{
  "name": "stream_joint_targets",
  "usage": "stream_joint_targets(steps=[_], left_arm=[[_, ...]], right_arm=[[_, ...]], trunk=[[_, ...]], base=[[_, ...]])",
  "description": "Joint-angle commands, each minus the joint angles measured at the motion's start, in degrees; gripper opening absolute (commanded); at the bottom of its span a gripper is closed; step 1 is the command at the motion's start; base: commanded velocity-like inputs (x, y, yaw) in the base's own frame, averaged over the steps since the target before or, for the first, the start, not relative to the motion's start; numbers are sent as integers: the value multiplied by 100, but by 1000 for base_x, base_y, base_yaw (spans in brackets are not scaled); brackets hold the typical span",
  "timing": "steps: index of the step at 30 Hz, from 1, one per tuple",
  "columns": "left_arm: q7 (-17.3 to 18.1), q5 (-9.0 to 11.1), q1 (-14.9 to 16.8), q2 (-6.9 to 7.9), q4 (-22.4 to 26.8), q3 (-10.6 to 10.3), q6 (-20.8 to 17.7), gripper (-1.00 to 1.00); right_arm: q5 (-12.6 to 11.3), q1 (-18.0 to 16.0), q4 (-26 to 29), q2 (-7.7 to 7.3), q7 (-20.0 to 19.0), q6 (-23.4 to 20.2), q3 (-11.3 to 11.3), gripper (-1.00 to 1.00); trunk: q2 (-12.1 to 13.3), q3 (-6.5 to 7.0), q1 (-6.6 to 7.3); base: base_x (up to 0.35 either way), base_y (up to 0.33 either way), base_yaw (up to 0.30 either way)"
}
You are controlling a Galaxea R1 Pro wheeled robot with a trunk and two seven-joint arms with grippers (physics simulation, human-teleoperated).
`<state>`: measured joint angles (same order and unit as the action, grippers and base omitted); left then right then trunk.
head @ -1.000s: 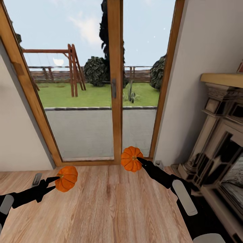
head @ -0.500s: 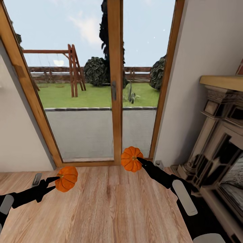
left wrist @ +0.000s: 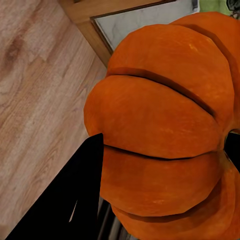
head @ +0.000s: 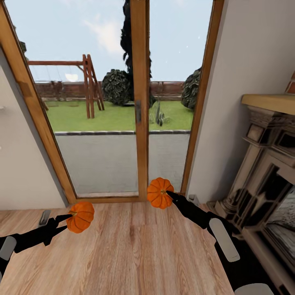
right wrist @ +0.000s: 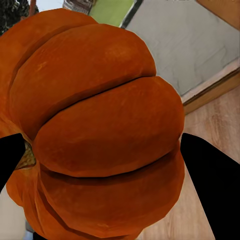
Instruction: Place each of the two pumpkins and all three candles from the living room inside a cabinet in the living room (use any cabinet), then make sure every cabinet is closed, and position the cauldron so it is next to a table in the living room.
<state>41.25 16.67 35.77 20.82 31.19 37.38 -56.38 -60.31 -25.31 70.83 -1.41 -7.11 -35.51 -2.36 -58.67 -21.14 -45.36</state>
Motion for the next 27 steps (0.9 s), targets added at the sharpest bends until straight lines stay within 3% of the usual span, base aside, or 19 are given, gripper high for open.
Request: stream_joint_targets(steps=[1, 27], left_arm=[[-20, -6, 0, -1, 2, -3, 5, -100], [-11, 11, 0, 1, 2, -3, -4, -100]], right_arm=[[2, 0, 1, 0, 27, 0, -3, -100], [-5, 0, -12, 4, 34, 0, -10, -100]], trunk=[[42, 19, 23], [1084, 485, 594]], base=[[0, 0, 0], [0, 0, 0]])
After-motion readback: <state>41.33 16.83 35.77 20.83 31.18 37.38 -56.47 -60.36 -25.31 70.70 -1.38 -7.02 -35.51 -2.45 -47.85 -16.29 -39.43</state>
